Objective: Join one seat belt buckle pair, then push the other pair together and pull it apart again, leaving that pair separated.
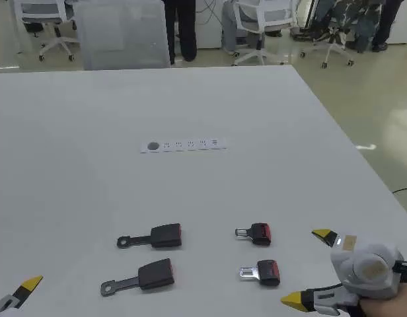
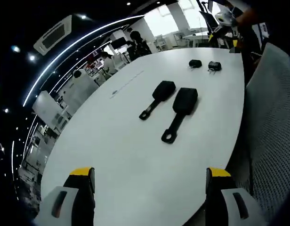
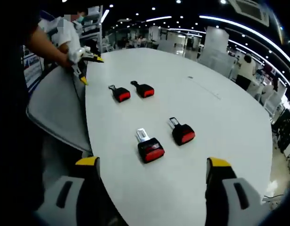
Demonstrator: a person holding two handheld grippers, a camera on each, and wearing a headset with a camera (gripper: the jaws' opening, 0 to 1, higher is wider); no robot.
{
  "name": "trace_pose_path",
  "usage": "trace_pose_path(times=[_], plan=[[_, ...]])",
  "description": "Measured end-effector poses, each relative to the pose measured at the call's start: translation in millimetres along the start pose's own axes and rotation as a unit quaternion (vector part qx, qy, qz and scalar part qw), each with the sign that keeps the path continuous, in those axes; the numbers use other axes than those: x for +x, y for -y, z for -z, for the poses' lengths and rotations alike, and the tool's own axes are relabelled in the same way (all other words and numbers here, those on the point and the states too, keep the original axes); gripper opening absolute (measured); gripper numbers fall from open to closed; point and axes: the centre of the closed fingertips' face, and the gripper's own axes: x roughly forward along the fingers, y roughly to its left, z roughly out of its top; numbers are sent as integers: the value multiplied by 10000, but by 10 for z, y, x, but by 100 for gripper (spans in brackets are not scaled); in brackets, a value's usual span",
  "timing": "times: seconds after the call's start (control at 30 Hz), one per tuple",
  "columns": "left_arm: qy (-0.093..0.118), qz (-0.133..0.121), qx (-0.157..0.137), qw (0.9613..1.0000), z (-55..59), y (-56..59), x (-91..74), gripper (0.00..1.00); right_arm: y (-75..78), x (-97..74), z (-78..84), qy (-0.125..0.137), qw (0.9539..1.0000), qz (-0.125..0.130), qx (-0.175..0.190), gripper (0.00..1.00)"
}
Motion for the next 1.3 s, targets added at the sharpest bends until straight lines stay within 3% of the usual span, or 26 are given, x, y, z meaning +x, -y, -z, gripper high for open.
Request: trace_pose_path(times=[0.17, 0.23, 0.37, 0.67, 0.9, 1.07, 1.23, 1.3], plan=[[-96, 128, 13, 9999, 45, 32, 31, 100, 12, -42, -33, -25, 9999, 49, -141, 99], [-38, 32, 24, 10000, 20, -11, 12, 98, 43, -58, -3, -154, 9991, 155, -376, 100], [98, -48, -32, 9999, -22, -47, 0, 98, 50, -44, -10, -1, 9999, 154, -24, 100], [81, -97, -35, 9999, -28, -61, 3, 100, 158, 20, -78, 115, 9995, 206, 220, 100], [159, -175, -77, 9997, -101, -82, -35, 100, 231, 63, -123, 34, 9998, 216, 16, 100], [157, -176, -101, 9997, -126, -73, -41, 100, 253, 98, -141, 54, 9997, 209, 99, 99], [160, -180, -115, 9996, -131, -78, -42, 100, 219, 143, -70, -247, 9996, 75, 96, 93], [146, -167, -119, 9997, -122, -76, -37, 100, 231, 149, -69, -254, 9996, 138, 51, 92]])
